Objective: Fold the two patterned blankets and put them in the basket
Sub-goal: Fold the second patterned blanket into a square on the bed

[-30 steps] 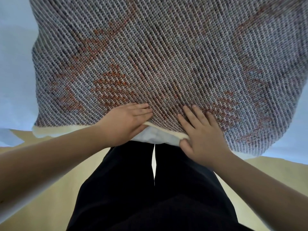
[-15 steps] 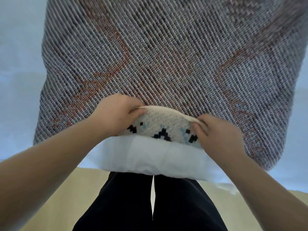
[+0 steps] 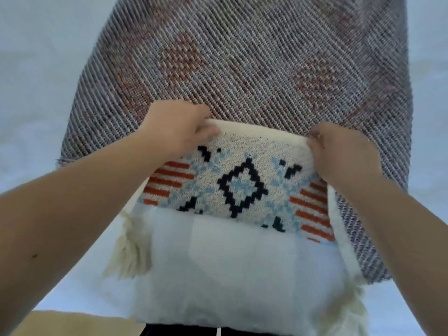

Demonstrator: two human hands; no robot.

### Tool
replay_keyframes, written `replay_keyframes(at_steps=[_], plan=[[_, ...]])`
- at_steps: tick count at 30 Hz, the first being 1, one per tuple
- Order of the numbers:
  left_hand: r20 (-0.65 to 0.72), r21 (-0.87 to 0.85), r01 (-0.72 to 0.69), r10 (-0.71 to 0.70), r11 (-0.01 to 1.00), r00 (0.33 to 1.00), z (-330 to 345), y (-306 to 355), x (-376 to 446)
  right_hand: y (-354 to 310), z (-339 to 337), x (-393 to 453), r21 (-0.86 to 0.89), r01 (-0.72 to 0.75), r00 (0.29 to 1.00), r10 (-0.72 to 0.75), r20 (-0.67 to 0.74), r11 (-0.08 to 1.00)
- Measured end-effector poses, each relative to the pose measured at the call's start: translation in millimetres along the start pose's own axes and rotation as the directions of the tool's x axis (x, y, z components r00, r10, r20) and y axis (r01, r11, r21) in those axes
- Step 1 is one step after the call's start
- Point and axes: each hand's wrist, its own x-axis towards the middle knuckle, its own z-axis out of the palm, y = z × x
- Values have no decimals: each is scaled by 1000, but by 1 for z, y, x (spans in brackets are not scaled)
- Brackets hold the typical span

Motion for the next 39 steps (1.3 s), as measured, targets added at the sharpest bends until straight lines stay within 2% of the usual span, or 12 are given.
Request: replay_keyframes(at_steps=[3,7,12,15,17,19,21,24,26,28,34,39], plan=[[-15,7,11,-11,1000,1000,23,-12,-27,-3,9,-18,-52,12,993,-6,121,999],[-43,-61,42,-45,997,998,48,-10,-46,-24,26,-43,-9,78,986,-76,150,997],[-129,-95,25,-37,995,991,32,-20,-24,-23,31,-28,71,107,989,-100,-105,992],[-212,-59,28,-40,998,976,7,-43,-8,-8,13,2,124,104,961,-68,-268,987],[-248,-43,57,-66,997,967,-2,-51,4,-5,-1,22,129,98,946,-52,-320,987],[-199,-41,101,-107,994,974,1,-51,4,-10,-2,25,-19,50,969,-53,-241,999],[-148,-24,69,-72,997,986,11,-46,-15,-15,11,3,-156,75,985,-98,-140,985],[-48,48,-95,97,994,994,44,-45,-67,-10,45,-58,-154,199,970,-217,-111,968],[43,81,-172,168,982,985,66,-52,-94,3,67,-90,-136,178,980,-188,-68,975],[100,97,-165,155,982,983,77,-64,-104,16,81,-105,-148,122,991,-129,-41,981],[111,107,-129,117,986,987,69,-70,-80,21,75,-90,-197,11,999,-17,-27,980],[47,36,-180,178,983,983,64,-31,-49,-8,69,-62,-138,73,997,-68,45,988]])
